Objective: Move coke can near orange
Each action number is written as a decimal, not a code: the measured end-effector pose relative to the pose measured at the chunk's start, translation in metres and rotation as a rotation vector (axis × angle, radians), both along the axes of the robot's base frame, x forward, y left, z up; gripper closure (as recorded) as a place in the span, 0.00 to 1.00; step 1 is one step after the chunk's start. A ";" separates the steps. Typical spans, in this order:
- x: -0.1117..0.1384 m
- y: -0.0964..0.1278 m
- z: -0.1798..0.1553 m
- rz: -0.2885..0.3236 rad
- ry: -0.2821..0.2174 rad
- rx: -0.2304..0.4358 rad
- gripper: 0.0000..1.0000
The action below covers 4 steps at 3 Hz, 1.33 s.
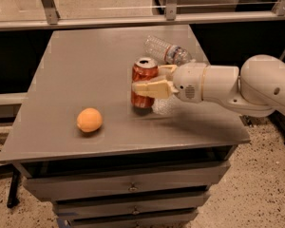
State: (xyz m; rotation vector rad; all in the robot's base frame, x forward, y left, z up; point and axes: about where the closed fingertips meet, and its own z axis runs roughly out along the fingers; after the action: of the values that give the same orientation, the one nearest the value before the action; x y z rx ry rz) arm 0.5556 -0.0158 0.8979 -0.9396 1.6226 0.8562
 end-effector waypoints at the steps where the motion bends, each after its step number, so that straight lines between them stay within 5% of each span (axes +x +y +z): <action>1: -0.019 0.018 -0.003 0.057 0.020 0.034 1.00; 3: -0.040 0.041 -0.007 0.131 -0.009 0.013 1.00; 4: -0.047 0.047 -0.013 0.157 -0.050 -0.026 0.81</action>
Offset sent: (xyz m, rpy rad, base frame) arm -0.0460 0.0448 -0.0039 0.0311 0.0041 0.1494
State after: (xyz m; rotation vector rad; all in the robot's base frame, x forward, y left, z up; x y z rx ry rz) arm 0.5088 0.0312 0.8853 -1.1103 1.5353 0.9125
